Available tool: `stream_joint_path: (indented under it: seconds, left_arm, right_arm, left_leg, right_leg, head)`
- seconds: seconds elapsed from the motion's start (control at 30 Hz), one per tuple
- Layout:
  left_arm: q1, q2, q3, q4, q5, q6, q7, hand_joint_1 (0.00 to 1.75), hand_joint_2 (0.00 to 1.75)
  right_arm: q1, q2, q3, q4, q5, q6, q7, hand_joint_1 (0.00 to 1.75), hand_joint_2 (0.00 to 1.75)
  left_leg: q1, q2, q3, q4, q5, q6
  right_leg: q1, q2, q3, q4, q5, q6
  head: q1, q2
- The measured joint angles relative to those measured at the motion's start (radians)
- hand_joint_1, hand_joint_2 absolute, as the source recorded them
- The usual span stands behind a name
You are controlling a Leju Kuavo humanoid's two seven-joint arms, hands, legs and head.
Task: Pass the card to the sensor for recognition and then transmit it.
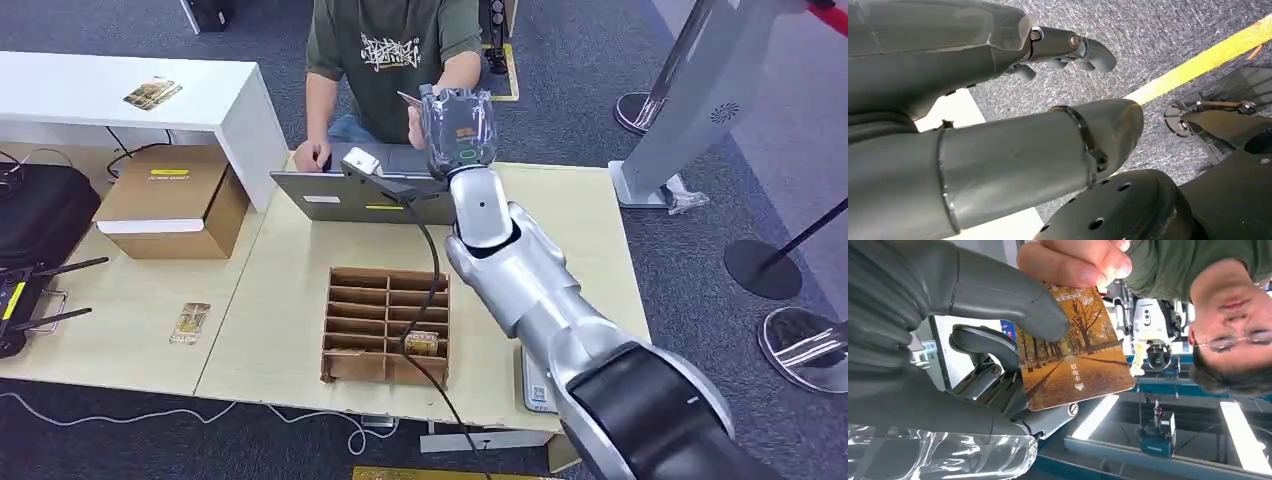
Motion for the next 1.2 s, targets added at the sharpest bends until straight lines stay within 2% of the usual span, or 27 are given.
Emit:
stream_joint_path:
  seconds: [0.17, 0.2, 0.23, 0.27, 0.3, 0.6, 1.0, 1.2]
  left_arm:
    - [0.0, 0.0, 0.0, 0.0, 0.003, 0.0, 0.0, 0.0, 0.0]
    - [0.0, 0.0, -0.001, 0.0, 0.003, 0.0, 0.0, 0.0, 0.0]
    - [0.0, 0.0, -0.001, 0.0, 0.003, 0.0, 0.0, 0.0, 0.0]
    - [0.0, 0.0, -0.001, 0.0, 0.003, 0.0, 0.0, 0.0, 0.0]
    - [0.0, 0.0, -0.002, 0.0, 0.003, 0.0, -0.001, 0.0, 0.0]
    - [0.006, 0.0, -0.008, 0.0, 0.023, 0.006, -0.01, 0.0, 0.0]
    - [0.009, 0.002, -0.008, 0.0, 0.027, 0.006, -0.011, 0.0, 0.0]
    - [0.01, 0.003, -0.008, 0.0, 0.034, 0.009, -0.011, 0.0, 0.0]
  right_arm:
    - [-0.005, 0.0, 0.0, 0.02, -0.001, -0.001, -0.002, 1.69, 1.75]
    - [-0.005, 0.0, -0.002, 0.023, -0.002, -0.002, -0.005, 1.5, 1.75]
    - [-0.005, 0.0, -0.003, 0.026, -0.003, -0.003, -0.01, 0.51, 1.75]
    - [-0.005, 0.0, -0.006, 0.028, -0.003, -0.005, -0.015, 0.51, 1.75]
    - [-0.005, 0.0, -0.008, 0.029, -0.003, -0.006, -0.018, 0.0, 1.75]
    - [0.004, 0.0, -0.033, 0.029, -0.003, -0.011, -0.045, 0.0, 1.75]
    - [0.011, 0.008, -0.054, 0.026, -0.003, -0.015, -0.048, 0.0, 1.75]
    - [0.028, 0.008, -0.061, -0.003, -0.003, -0.076, -0.076, 0.0, 1.75]
  left_leg:
    - [0.0, 0.0, 0.0, 0.0, 0.0, 0.0]
    - [0.0, 0.0, 0.0, 0.0, 0.0, 0.0]
    - [0.0, 0.0, 0.0, 0.0, 0.0, 0.0]
    - [0.0, 0.0, 0.0, 0.0, 0.0, 0.0]
    - [0.0, 0.0, 0.0, 0.0, 0.0, 0.0]
    - [0.0, 0.0, 0.0, 0.0, 0.0, 0.0]
    - [0.0, 0.0, 0.0, 0.0, 0.0, 0.0]
    - [0.0, 0.0, 0.0, 0.0, 0.0, 0.0]
  right_leg:
    - [0.0, 0.0, 0.0, 0.0, 0.0, 0.0]
    - [0.0, 0.0, 0.0, 0.0, 0.0, 0.0]
    - [0.0, 0.0, 0.0, 0.0, 0.0, 0.0]
    - [0.0, 0.0, 0.0, 0.0, 0.0, 0.0]
    - [0.0, 0.0, 0.0, 0.0, 0.0, 0.0]
    - [0.0, 0.0, 0.0, 0.0, 0.0, 0.0]
    - [0.0, 0.0, 0.0, 0.0, 0.0, 0.0]
    - [0.0, 0.0, 0.0, 0.0, 0.0, 0.0]
  head:
    - [0.0, 0.0]
    - [0.0, 0.0]
    - [0.0, 0.0]
    - [0.0, 0.0]
    - [0.0, 0.0]
    - [0.0, 0.0]
    - [0.0, 0.0]
    - [0.0, 0.0]
